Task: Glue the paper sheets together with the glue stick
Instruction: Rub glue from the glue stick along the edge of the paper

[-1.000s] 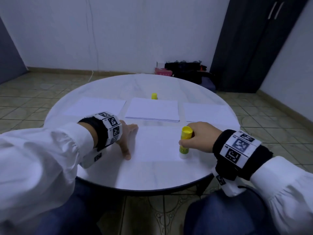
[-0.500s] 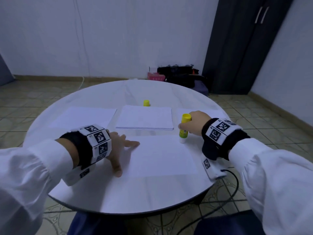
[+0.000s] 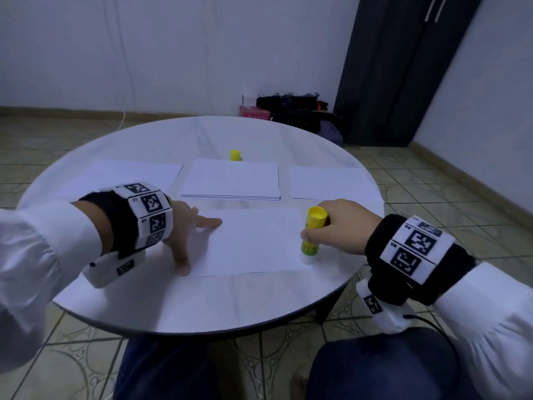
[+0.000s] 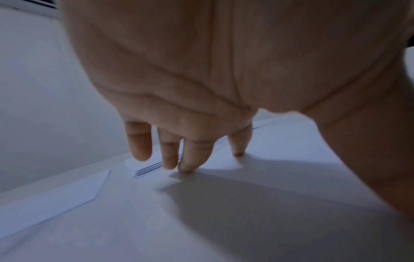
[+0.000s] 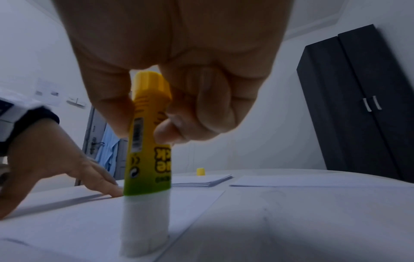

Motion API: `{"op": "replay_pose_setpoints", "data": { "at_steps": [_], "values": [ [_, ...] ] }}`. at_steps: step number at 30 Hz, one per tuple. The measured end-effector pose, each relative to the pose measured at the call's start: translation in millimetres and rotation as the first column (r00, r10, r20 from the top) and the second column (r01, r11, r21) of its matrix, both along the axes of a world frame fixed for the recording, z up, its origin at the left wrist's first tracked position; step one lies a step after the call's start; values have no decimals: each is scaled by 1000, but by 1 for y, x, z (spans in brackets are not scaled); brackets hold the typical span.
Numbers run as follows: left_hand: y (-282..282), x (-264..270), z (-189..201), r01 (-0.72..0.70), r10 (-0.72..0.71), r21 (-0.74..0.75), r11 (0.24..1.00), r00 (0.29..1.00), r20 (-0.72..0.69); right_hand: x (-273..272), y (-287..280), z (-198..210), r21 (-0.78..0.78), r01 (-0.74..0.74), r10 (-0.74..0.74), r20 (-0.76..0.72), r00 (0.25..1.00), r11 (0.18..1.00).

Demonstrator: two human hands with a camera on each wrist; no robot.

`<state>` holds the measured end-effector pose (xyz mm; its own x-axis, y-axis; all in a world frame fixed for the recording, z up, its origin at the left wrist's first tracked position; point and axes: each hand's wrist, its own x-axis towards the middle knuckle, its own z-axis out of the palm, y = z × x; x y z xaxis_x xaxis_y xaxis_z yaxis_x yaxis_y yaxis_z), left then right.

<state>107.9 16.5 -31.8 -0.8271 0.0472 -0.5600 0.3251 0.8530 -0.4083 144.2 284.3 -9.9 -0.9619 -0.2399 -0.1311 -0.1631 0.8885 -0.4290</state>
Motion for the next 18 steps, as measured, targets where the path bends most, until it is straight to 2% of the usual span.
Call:
{"op": "replay_pose_setpoints", "data": {
  "at_steps": [2, 4, 7, 13, 16, 18],
  "values": [
    [-1, -1, 0, 7, -7, 9, 1000, 1000, -3, 4, 3, 3, -41, 4, -2, 42, 999, 999],
    [-3, -2, -2, 16, -16, 7, 1000, 1000, -12, 1, 10, 6, -193, 52, -37, 79, 996, 980],
    [-8, -4, -4, 35, -35, 12, 999, 999, -27, -18, 24, 6, -385, 194, -172, 91, 981, 903],
    [-20, -12, -6, 33, -33, 64, 997, 999, -4, -65, 27, -17, -385, 305, -282, 117, 952, 871],
    [-25, -16, -7, 13, -15, 95, 995, 1000, 16, -77, 23, -21, -290, 335, -323, 90, 942, 896],
    [-28, -18, -7, -12, 7, 124, 992, 999, 43, -84, 21, -22, -232, 362, -342, 124, 932, 903]
  ]
}}
